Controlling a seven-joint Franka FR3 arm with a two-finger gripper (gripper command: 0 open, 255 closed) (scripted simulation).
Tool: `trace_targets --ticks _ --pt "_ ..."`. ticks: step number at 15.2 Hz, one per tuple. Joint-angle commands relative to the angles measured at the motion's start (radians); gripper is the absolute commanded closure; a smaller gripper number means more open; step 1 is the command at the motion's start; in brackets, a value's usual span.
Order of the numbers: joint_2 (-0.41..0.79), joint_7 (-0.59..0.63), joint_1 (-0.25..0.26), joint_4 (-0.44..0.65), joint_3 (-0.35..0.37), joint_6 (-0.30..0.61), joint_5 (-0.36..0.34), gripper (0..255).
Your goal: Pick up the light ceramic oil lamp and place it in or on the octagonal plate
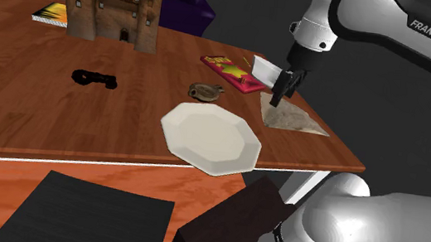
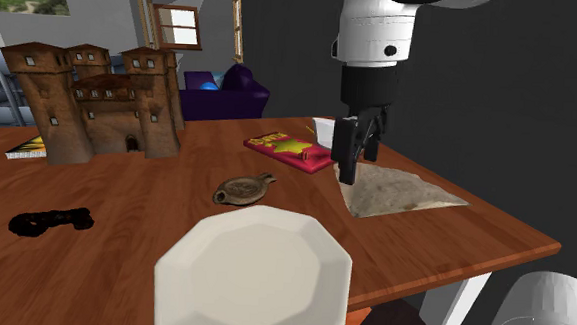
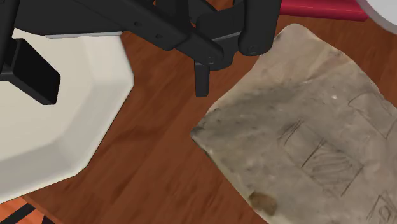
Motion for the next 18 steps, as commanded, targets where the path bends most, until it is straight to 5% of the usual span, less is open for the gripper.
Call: trace_targets --ticks 1,9,18 --pt "0.000 0.000 0.000 0.000 0.000 0.000 0.000 0" --pt "0.267 -0.442 0.117 0.107 -0.139 0.172 -0.085 0" --pt "0.585 -0.917 0.232 0.306 -0.216 0.303 -0.073 0"
